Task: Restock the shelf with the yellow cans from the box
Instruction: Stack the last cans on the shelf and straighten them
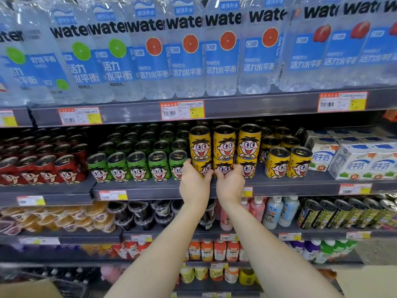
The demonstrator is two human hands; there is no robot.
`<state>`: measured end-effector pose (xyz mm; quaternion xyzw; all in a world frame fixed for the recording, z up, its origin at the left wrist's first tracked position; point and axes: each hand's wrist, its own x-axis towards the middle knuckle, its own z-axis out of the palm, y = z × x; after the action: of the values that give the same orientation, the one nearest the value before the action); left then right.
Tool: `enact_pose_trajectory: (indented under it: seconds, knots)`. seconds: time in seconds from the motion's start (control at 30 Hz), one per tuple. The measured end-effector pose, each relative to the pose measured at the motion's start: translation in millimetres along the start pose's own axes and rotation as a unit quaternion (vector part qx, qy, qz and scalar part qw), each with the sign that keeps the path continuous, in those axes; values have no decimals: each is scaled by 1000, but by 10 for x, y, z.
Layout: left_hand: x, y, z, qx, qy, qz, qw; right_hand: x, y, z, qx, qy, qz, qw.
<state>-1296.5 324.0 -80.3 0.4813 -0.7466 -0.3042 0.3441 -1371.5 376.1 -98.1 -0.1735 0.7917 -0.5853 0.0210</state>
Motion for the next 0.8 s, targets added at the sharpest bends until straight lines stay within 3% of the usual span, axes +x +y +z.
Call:
enact_pose_trajectory:
  seconds: [0.33,0.8]
  knots:
    - [-66,-23,176,30,44,11,999,-11,-1,-27,-6,0,-7,1000]
    - [-66,-28,250,44,16,9,999,1,78,47,5,28,-11,1000]
